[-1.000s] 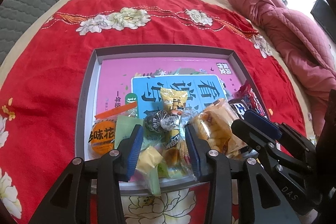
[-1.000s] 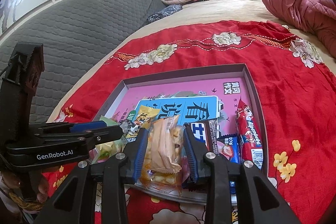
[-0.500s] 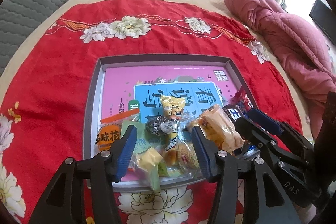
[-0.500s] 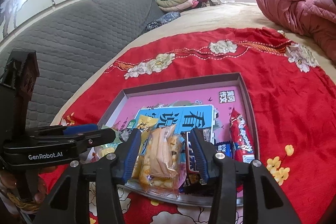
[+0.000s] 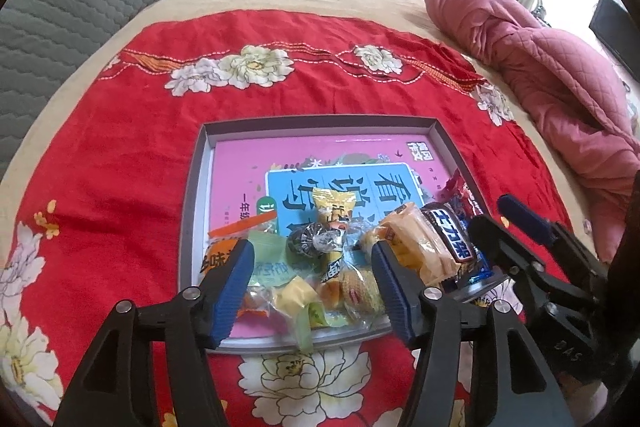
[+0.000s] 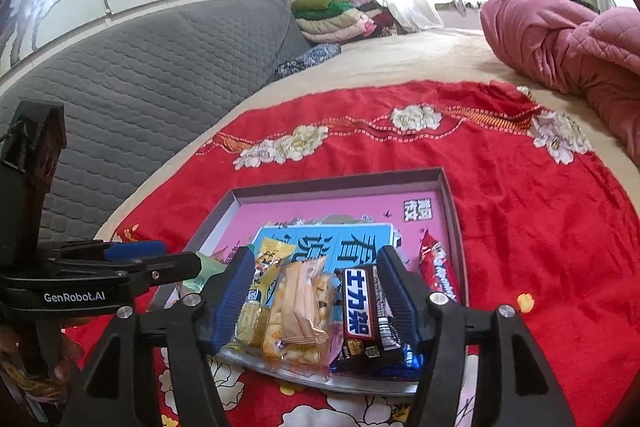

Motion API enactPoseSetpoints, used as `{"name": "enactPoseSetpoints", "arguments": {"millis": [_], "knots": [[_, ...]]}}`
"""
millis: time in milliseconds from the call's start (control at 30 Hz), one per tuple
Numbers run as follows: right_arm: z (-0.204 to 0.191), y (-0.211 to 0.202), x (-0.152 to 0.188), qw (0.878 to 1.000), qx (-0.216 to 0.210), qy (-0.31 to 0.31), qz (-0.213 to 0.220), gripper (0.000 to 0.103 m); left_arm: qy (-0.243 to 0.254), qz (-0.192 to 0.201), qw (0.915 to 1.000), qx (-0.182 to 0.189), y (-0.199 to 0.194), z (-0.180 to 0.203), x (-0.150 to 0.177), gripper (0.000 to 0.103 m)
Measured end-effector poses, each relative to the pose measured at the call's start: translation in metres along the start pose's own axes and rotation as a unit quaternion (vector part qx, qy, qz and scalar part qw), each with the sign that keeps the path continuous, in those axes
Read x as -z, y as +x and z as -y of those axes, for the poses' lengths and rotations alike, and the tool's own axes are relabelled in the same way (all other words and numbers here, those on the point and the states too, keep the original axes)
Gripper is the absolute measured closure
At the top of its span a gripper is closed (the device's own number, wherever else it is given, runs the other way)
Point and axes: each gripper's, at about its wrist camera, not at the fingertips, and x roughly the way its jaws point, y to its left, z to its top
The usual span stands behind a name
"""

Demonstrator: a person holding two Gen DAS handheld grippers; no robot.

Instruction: Organize snacks

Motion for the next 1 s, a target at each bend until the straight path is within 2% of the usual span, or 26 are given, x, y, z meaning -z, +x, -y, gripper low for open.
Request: {"name": "enactPoseSetpoints", "arguments": {"millis": [67,400,733,1000], "knots": [[-0.001,-0.007,-0.001,1.000,0.006,-0.005,0.013,0.029,0.001,0.001,1.0000,0.002,-0.003,0.001,0.001,0.038],[0.002,-0.026,0.000,0.999,0.037,-0.005,0.039,0.014,0.003,0.010,0.9999,0.005,-0.013,0.005,0.002,0.034],[-0.001,-0.044,0.008,0.997,0.053,-0.002,0.051,0.009,-0.006,0.011,0.9999,0.006,-0.021,-0.003,0.012,0.029],[-0.014,-0.053,0.022,0.998,0.063,0.015,0.027,0.006,-0.024,0.011,0.9996,-0.002,-0.032,-0.017,0.036,0.027]]}}
